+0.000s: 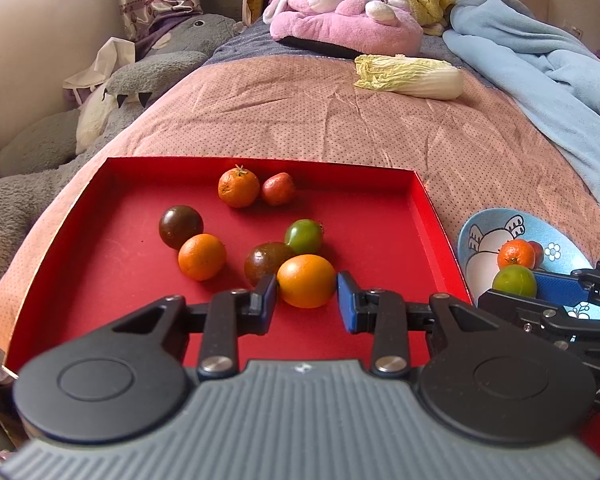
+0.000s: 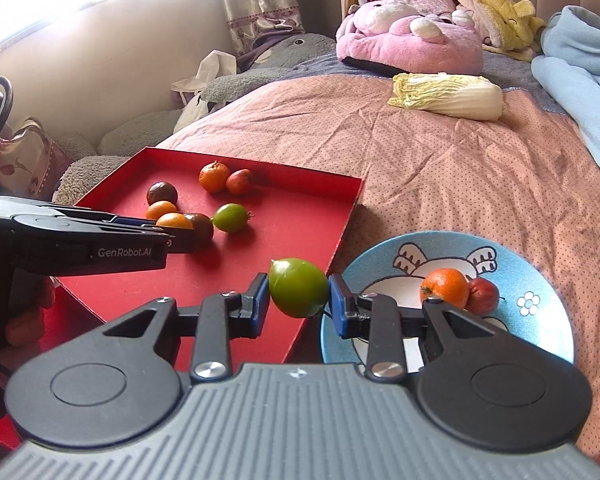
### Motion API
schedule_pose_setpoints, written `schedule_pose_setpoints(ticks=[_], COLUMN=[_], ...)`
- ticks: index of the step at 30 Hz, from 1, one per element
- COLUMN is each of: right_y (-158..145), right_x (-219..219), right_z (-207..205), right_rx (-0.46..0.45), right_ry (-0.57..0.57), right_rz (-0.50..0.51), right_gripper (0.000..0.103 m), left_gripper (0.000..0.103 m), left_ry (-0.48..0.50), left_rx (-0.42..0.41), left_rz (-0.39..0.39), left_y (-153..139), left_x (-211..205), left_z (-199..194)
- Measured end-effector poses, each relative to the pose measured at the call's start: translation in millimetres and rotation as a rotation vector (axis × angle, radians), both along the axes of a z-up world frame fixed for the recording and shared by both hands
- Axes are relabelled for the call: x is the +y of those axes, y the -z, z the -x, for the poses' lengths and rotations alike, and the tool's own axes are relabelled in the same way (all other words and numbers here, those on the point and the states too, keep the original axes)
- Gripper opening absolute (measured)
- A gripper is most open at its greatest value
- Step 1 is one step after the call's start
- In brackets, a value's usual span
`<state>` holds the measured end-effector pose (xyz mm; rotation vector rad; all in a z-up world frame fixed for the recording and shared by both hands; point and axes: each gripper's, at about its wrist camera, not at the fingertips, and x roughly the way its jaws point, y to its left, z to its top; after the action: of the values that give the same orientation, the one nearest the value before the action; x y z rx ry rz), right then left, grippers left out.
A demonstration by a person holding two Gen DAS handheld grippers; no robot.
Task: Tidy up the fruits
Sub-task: 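Carry both fruits to the blue plate and release the lime from the right gripper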
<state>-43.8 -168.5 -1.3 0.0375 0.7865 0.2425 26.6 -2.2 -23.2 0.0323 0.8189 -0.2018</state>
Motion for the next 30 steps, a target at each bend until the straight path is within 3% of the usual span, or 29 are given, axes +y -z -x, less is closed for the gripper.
schedule_pose_setpoints(ticks=[30], right_y=[23.0], right_x=[-78.9], right_z=[26.9], right_rx=[0.053], right_ry=[0.212], right_rz=[0.024], right_gripper=[0.037], left_gripper=[0.036], left_ry=[0.178], left_rx=[-0.012], left_rz=[-0.009], left_y=[-5.6], left_x=[-76.7], left_z=[14.8])
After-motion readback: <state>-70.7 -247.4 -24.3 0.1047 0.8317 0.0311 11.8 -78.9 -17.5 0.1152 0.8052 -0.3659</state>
